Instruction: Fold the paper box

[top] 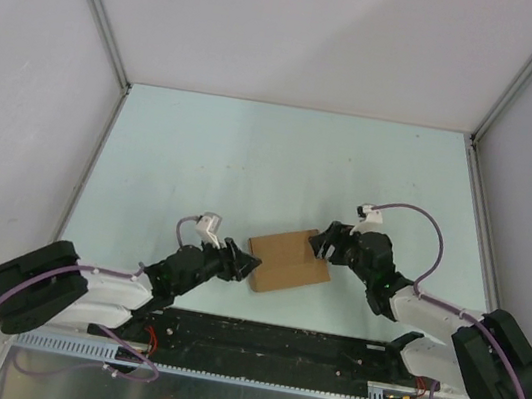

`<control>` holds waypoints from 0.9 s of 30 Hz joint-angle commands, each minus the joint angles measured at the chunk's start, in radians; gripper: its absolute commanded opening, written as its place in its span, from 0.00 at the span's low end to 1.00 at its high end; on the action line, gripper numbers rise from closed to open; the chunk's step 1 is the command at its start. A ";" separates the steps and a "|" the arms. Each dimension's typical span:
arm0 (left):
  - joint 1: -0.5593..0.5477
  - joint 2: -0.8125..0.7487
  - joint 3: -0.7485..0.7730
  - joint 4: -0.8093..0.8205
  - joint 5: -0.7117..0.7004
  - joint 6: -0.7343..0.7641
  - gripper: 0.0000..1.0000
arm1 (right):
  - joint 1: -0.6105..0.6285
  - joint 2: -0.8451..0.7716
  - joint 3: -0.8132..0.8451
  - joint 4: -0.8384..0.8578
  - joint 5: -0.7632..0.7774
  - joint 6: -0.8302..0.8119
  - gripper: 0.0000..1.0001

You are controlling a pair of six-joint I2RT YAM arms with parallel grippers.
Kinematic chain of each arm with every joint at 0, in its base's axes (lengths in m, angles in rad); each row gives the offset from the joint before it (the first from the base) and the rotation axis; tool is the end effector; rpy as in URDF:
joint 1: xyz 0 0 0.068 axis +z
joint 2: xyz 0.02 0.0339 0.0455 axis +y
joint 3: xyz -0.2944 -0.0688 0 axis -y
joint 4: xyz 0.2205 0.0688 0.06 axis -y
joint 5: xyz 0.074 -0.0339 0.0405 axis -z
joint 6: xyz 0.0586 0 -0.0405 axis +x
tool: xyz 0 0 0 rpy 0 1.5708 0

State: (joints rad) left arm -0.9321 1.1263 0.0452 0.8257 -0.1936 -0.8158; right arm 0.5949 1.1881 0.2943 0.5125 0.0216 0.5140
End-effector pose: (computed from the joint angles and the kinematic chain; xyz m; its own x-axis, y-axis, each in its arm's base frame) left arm 0.1148 -0.1356 0.1797 -0.5962 -0.3959 -0.6985 0.3542 0.6510 -0.6713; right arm 0.1813 0.1211 0.2030 -0.5357 0.2310 -0.8122 -0.3219 0.8333 0.4494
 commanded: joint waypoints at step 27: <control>0.095 0.285 0.226 0.089 0.116 0.076 0.65 | 0.224 -0.191 0.023 -0.246 0.220 0.060 0.73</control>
State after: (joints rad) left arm -0.8364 1.4220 0.2111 0.8989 -0.1017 -0.7731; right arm 0.7944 1.0340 0.2943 0.2729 0.1978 0.5365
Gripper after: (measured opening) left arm 0.644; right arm 0.727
